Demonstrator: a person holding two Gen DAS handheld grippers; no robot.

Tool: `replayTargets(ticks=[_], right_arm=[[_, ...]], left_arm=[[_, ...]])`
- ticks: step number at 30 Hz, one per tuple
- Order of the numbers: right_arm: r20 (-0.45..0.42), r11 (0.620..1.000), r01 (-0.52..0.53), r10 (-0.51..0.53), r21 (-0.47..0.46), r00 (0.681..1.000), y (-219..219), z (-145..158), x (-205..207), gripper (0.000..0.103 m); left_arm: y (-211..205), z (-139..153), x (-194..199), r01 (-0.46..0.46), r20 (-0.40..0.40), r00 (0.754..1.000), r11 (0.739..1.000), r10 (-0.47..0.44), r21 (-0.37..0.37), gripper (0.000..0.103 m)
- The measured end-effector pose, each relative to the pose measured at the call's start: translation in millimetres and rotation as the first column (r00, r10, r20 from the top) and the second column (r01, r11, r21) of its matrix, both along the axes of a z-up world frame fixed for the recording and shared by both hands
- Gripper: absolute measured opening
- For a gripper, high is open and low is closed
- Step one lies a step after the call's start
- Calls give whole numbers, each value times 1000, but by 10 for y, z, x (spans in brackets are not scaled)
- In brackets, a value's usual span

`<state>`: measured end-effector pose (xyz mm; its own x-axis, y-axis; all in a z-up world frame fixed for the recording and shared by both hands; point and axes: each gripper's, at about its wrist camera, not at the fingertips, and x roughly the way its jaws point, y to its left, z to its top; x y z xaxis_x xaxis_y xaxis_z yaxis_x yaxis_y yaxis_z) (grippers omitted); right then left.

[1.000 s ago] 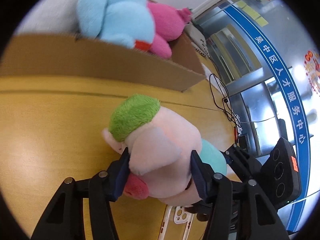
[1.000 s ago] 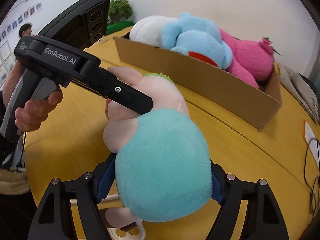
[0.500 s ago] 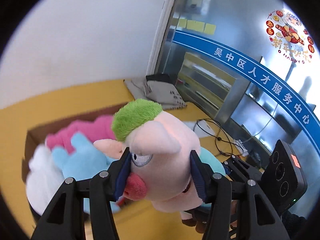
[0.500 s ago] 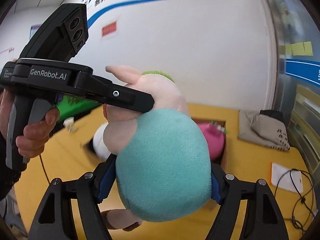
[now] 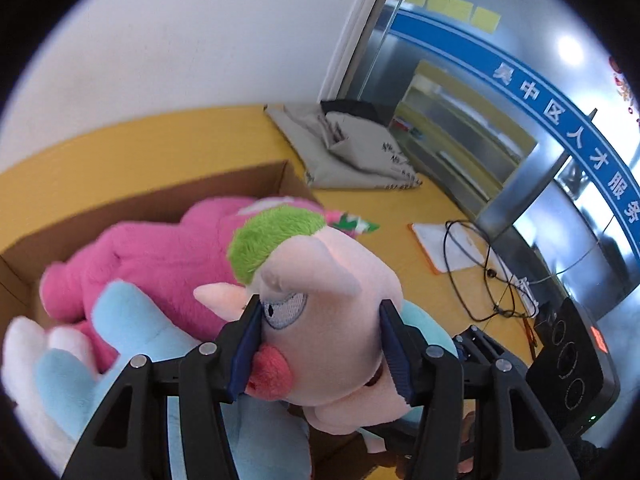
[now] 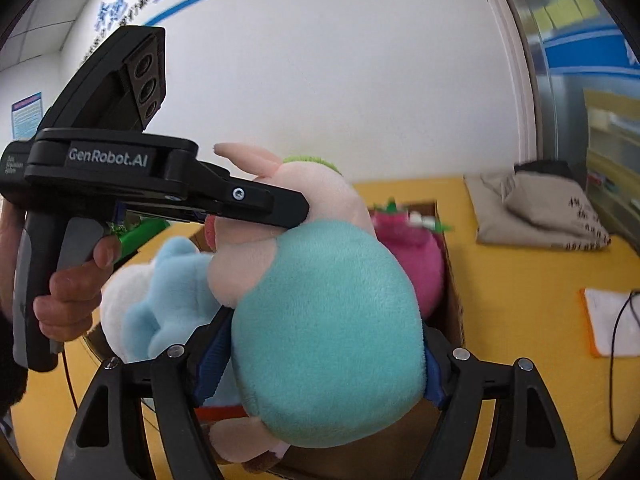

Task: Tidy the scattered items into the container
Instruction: 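Carry the pig plush into the box and open both grippers, then withdraw the left gripper while moving the right gripper to the white phone case frame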

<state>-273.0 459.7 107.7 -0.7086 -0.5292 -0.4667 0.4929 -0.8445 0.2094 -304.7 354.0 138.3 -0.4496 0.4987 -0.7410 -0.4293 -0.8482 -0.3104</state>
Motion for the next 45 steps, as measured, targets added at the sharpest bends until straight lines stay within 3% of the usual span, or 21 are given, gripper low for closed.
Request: replayTargets(ticks=[5,9,14,16,18,20,23,26,29,33,38,45], right_arm=[[119,995,-20,9,98,993,13,-246,7,91],[129,989,-12,-7,147,992,27,-259,54,93],[71,983,-30,18,183,997,173,-43,182,93],[58,986,-7,-3,164,998,258,66,234,90],[82,986,-26,12,165,997,219,50,241,80],[116,972,-42,15,233,993,164,-91,30,65],[143,955,-45,3,292,990,68,-297,42,65],[152,959,-26,-18,282,988,106,-348,121,69],[178,962,-11,-39,274,983,138,-420,125,75],[171,958,29,-80,286,982,115,-444,133,76],[189,943,61,-129,327,974,44,-443,182,76],[212,935,78,-159,346,964,89,-444,453,77]], left_arm=[[78,-240,56,33,13,999,999,-33,-37,56],[176,-276,69,28,3,1000,996,-28,-83,59],[251,-281,97,18,-1,1000,994,-19,-112,63],[241,-248,97,-3,4,1000,995,3,-96,63],[190,-171,142,-34,3,999,997,35,-73,63],[113,-43,249,-50,-21,999,998,49,-41,62],[-94,147,507,-90,-77,993,995,87,-38,63],[-479,158,869,-170,-96,982,983,163,-68,63],[-924,-25,1255,-250,-100,966,961,238,-122,63],[-1477,-463,1515,-355,21,932,925,361,-136,62],[-1746,-505,1675,-369,47,928,930,369,-5,61],[-1689,-521,1934,-347,29,937,936,349,-54,61]])
